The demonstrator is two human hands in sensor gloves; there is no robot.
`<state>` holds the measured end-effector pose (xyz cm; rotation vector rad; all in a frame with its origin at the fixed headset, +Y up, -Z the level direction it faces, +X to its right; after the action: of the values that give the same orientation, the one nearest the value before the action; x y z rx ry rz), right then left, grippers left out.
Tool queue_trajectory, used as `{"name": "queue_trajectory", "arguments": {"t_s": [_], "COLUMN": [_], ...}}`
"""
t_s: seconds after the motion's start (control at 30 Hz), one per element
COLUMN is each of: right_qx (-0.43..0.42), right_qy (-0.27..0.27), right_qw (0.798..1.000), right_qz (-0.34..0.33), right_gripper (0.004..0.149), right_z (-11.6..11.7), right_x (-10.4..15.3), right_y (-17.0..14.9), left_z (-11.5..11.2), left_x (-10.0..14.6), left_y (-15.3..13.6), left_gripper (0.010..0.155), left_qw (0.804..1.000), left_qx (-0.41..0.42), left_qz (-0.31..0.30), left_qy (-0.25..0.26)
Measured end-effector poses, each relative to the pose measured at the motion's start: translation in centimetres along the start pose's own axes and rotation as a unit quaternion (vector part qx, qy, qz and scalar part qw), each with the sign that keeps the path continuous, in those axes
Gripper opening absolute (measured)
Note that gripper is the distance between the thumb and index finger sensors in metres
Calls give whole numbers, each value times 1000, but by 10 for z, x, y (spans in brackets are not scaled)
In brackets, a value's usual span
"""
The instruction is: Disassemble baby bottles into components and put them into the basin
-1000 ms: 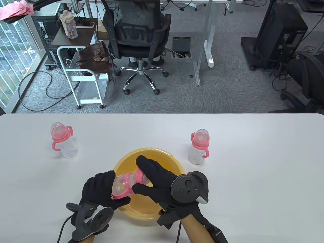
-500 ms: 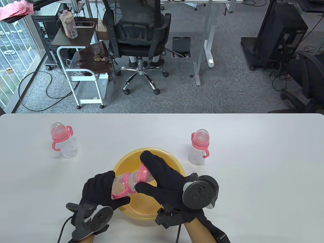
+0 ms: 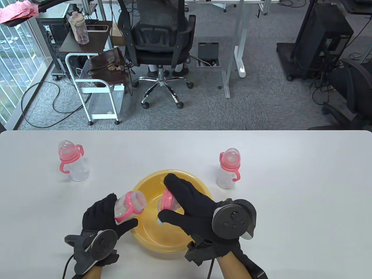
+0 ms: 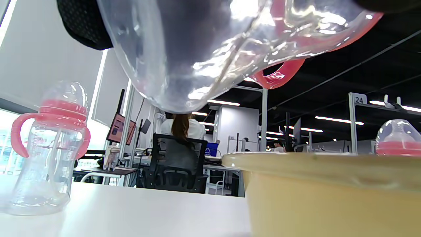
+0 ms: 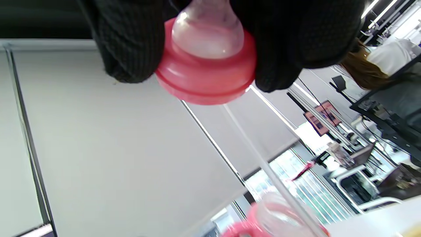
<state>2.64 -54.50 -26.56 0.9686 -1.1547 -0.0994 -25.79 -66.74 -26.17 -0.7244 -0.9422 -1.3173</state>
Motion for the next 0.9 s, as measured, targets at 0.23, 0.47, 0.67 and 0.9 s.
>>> {"name": "queue_trajectory", "arguments": {"t_s": [0.23,0.47,0.67,0.9], "right_qx": [67,133,240,273], "right_qy": [78,150,234,206], "right_qw": [992,967,917,913], "right_qz": [79,157,218,222], "right_gripper": [80,80,79,78], "right_z": [30,70,111,129], "right_x": [-3,-16,-42,-63], "right_y": [-21,-42,-62,-69], "left_z": [2,2,2,1], "left_x": [-1,-3,-4,-3], "left_y": [-10,-11,-8,-16], "left_gripper": [100,100,100,100], "left_qw": [1000,999,999,999], "left_qx": [9,-9,-39,-22], "left_qz": [24,28,18,40], "left_qy": [12,18,22,23]}}
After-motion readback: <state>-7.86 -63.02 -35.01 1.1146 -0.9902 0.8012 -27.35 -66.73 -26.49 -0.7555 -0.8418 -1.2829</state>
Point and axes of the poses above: the tracker on the back of each hand, its own y axis roughly to the thumb side, its own x axis roughly from the fingertips to the wrist, z = x × y, the point moved 2 cm from there along -x, roughly from the wrist to the fingertips, and after that the axes turned 3 degrees about -y, right-handed, at the moved point
